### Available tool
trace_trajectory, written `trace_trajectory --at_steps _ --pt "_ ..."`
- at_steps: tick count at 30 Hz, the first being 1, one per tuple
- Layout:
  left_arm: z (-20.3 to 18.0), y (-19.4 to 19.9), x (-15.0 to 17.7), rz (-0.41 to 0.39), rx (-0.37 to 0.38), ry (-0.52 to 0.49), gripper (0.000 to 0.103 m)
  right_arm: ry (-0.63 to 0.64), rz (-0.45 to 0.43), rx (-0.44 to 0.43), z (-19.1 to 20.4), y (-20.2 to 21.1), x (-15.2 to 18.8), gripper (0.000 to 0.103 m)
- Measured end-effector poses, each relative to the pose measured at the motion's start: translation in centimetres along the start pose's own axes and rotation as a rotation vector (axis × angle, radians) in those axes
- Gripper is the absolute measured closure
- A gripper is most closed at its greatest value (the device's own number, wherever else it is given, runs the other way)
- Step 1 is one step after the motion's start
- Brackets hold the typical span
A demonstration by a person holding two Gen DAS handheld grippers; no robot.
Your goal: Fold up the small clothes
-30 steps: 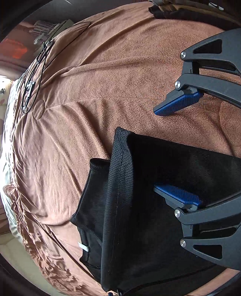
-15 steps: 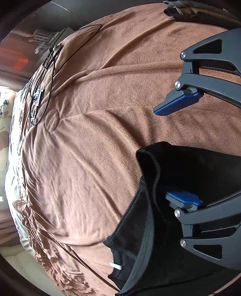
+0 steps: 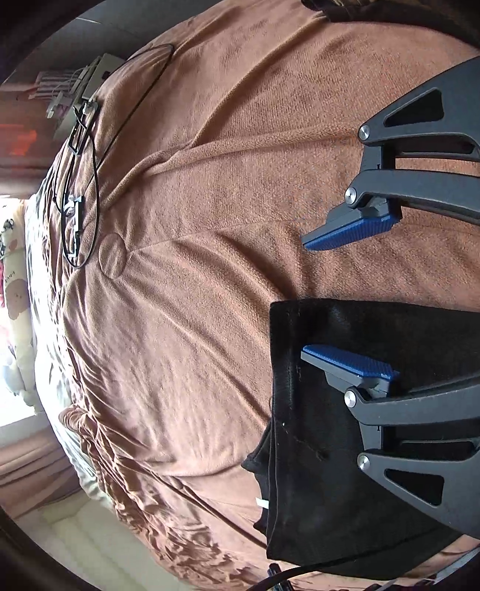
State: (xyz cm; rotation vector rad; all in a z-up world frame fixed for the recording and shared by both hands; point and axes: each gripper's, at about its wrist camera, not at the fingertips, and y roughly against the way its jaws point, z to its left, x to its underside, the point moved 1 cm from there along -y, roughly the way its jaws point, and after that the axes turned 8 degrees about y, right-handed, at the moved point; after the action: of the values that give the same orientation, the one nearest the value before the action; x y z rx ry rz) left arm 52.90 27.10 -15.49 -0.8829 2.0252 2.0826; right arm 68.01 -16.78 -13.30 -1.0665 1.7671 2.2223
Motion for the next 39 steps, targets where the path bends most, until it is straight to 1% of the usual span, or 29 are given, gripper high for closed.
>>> trace_trajectory --at_steps 2,4,5,6,9,10,12,13,15,16,17,19,23,26,30,36,39 --pt "-0.2 -0.4 0.4 0.013 0.009 -0.01 0.053 0.013 -0.004 -0.026 0.1 0.0 0.1 0.054" --pt "-0.4 -1.0 0.7 0.032 0.014 -0.014 0.056 0.031 0.007 -0.025 0.2 -0.3 -0.1 0.055" --pt "-0.4 -1.4 0.7 0.041 0.017 -0.014 0.06 0.036 0.012 -0.019 0.1 -0.4 -0.2 0.056" --pt "-0.5 -1.7 0.8 0.05 0.022 -0.013 0.062 0.036 0.015 -0.019 -0.1 -0.4 -0.2 0.059" --pt "-0.6 -2.2 0.7 0.056 0.031 -0.014 0.068 0.032 0.024 -0.034 -0.1 -1.1 -0.6 0.075" --pt "-0.7 -2.3 0.6 0.054 0.033 -0.013 0.07 0.037 0.026 -0.033 0.0 -1.4 -0.8 0.078" --pt "-0.7 -2.6 0.4 0.055 0.035 -0.015 0.07 0.045 0.025 -0.027 0.2 -1.7 -1.1 0.087" --pt "-0.7 -2.6 0.3 0.054 0.037 -0.013 0.072 0.046 0.022 -0.024 0.4 -1.7 -1.2 0.089" --pt "-0.8 -2.6 0.2 0.051 0.056 -0.009 0.085 0.043 0.01 -0.027 0.5 -1.6 -1.3 0.098" --pt "-0.9 -2.5 0.1 0.047 0.057 -0.013 0.091 0.045 0.005 -0.028 0.4 -1.5 -1.3 0.099" --pt "-1.0 -2.4 0.1 0.037 0.051 -0.018 0.094 0.047 -0.003 -0.026 0.6 -1.4 -1.2 0.1" --pt "-1.2 -1.8 0.0 0.009 0.039 -0.034 0.095 0.052 -0.018 -0.019 0.6 -1.0 -1.2 0.101" --pt "-0.8 -0.4 -0.9 -0.044 0.042 -0.013 0.095 0.055 -0.054 -0.002 0.5 0.2 -1.3 0.101" --pt "-0.9 0.2 -1.8 -0.068 0.035 -0.011 0.095 0.046 -0.072 0.005 0.3 0.7 -1.5 0.101" --pt "-1.3 -0.6 -2.7 -0.06 0.015 -0.021 0.095 0.051 -0.063 0.022 0.5 0.2 -2.0 0.101" --pt "-1.7 -2.9 -3.2 -0.033 -0.031 -0.026 0.095 0.036 -0.013 0.056 0.4 -2.4 -2.8 0.101" --pt "-1.7 -3.7 -3.5 -0.005 -0.04 -0.017 0.095 0.022 0.0 0.052 0.3 -3.2 -3.5 0.101"
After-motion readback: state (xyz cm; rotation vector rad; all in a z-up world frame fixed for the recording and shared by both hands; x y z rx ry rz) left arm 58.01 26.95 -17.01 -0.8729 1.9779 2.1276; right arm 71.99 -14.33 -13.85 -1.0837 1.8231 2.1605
